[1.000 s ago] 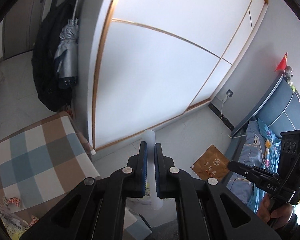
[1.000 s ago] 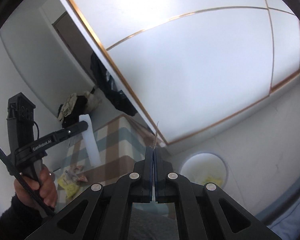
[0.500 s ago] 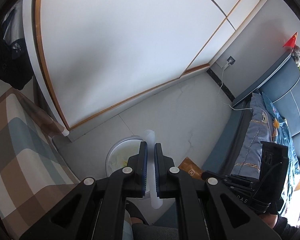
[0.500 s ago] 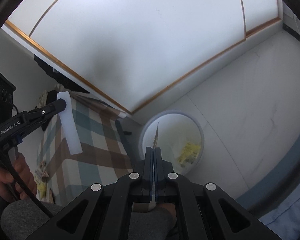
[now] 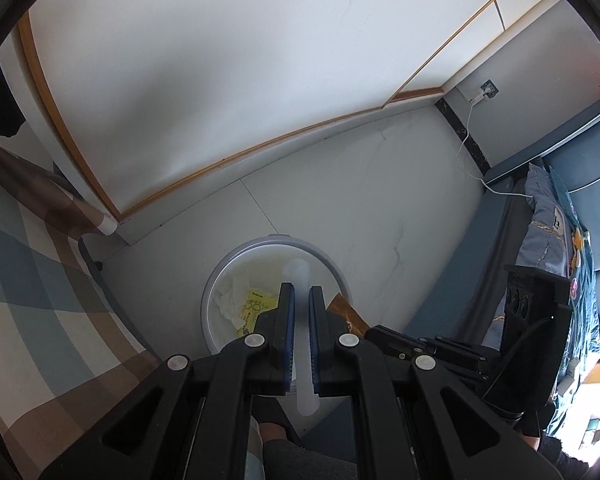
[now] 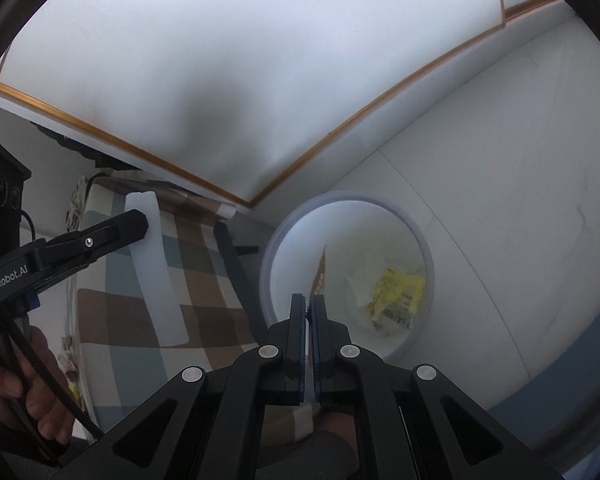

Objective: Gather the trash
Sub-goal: 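Open the right tool over the bin while the left tool releases the foam stick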

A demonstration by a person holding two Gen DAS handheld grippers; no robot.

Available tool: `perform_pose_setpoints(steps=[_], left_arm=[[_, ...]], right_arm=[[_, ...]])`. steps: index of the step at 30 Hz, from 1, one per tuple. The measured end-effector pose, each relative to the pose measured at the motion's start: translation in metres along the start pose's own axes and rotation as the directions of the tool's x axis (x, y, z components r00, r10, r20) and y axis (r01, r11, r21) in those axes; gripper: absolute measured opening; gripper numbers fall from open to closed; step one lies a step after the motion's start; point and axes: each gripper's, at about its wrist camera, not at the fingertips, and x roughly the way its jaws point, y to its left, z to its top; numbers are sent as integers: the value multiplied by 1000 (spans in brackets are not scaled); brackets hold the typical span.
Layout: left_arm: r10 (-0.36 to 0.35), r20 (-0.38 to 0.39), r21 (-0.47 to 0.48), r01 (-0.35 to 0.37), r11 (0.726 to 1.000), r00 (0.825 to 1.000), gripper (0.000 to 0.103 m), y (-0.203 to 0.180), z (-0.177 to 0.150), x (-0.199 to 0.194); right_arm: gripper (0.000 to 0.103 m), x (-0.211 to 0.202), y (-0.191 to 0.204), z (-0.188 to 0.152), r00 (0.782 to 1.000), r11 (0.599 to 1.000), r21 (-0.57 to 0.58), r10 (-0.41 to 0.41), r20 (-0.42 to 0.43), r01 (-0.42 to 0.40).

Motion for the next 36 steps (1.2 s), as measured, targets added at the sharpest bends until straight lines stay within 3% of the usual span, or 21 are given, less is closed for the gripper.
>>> perform_pose_setpoints(steps=[2, 4, 6, 7, 23, 27, 28, 31, 36], left_arm=[[3, -12, -3, -3, 1000, 1000, 2, 0, 2, 6], [5, -24, -12, -6, 1000, 1000, 2, 1, 4, 10], [5, -38, -24, -6, 1000, 999, 2, 2, 7, 15], [8, -42, -27, -9, 1000, 999, 2, 3, 8, 17], [14, -133, -31, -19, 999, 991, 5, -8, 6, 39], [39, -149, -3, -40, 999, 988, 14, -17, 7, 39], [46, -153, -4, -47, 999, 987, 21, -16, 7, 38], [41, -148, -32, -46, 998, 988, 59, -12, 5, 33], [67, -40, -31, -68, 997, 997, 70, -12, 4, 5]], right_arm=[[4, 6, 3, 0, 1000, 1000, 1, 17, 3, -17], [13, 8, 1, 0, 1000, 1000, -5, 29, 4, -29], [44, 7, -3, -2, 1000, 1000, 10, 21, 12, -21], [48, 6, -6, -3, 1000, 1000, 18, 22, 15, -22], [63, -11, -39, -9, 998, 994, 104, -49, 32, 45], [63, -17, -39, -7, 997, 993, 105, -53, 47, 48], [63, -19, -39, -7, 997, 993, 105, -54, 51, 48], [66, -24, -39, -7, 996, 992, 111, -61, 62, 54], [68, -30, -35, -11, 996, 993, 102, -64, 68, 57]])
